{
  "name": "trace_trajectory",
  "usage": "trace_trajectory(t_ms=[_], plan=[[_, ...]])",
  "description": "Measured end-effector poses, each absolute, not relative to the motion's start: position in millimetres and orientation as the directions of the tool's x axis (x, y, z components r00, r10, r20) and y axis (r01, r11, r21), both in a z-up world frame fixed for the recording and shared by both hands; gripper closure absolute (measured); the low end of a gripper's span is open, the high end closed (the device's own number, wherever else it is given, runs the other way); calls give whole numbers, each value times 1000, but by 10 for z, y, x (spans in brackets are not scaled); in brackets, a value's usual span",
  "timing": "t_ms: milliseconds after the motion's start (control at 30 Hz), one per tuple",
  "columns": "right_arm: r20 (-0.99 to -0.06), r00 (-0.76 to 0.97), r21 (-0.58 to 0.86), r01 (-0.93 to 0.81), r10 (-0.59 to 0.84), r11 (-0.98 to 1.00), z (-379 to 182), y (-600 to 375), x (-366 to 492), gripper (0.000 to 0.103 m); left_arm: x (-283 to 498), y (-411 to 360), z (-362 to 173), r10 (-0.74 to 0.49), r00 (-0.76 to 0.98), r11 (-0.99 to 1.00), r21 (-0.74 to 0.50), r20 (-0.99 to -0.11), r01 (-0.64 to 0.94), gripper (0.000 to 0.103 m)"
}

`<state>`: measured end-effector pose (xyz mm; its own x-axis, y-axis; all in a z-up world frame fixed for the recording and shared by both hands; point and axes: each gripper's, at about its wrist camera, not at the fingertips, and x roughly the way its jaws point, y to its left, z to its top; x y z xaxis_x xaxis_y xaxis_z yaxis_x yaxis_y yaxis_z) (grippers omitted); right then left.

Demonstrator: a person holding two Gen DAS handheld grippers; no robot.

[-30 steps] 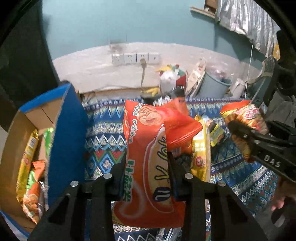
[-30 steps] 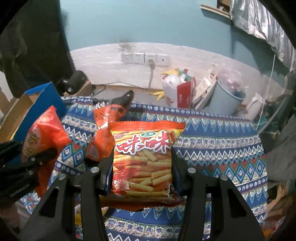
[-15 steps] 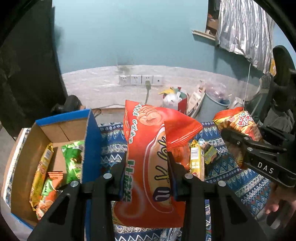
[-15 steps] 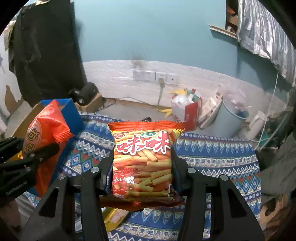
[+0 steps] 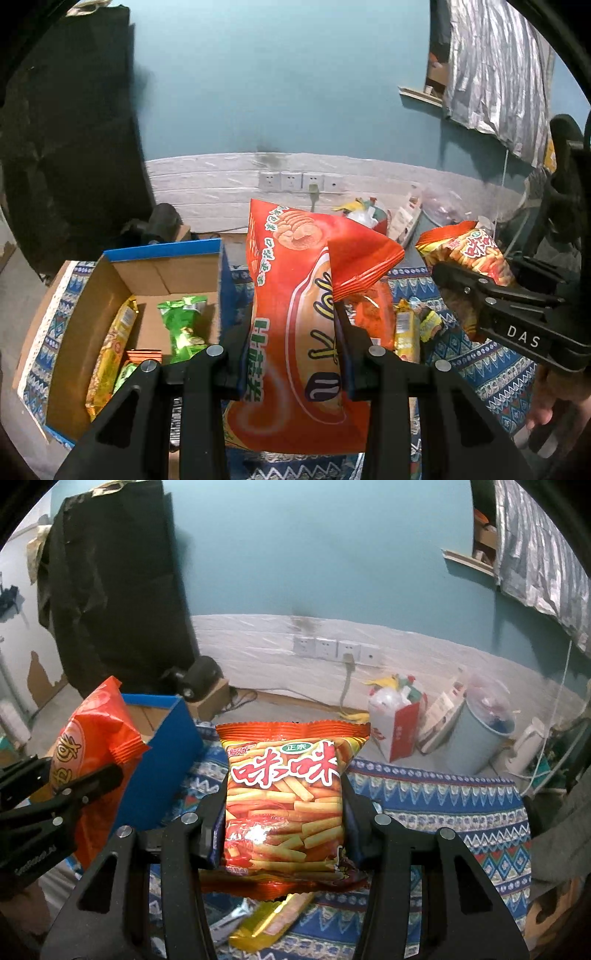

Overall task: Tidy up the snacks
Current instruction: 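Lift both held bags and carry them over the cardboard box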

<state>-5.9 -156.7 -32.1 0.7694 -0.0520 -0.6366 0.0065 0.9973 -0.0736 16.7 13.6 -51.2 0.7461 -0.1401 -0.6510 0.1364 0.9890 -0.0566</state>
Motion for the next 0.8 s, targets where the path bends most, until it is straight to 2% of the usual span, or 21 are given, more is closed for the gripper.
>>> trace_trajectory(t_ms=[800], plan=[[-661,745,-53,-164,88,985,-376,-576,383,54,171,1223,-609,-8,733,990,-109,-680,-91,66]])
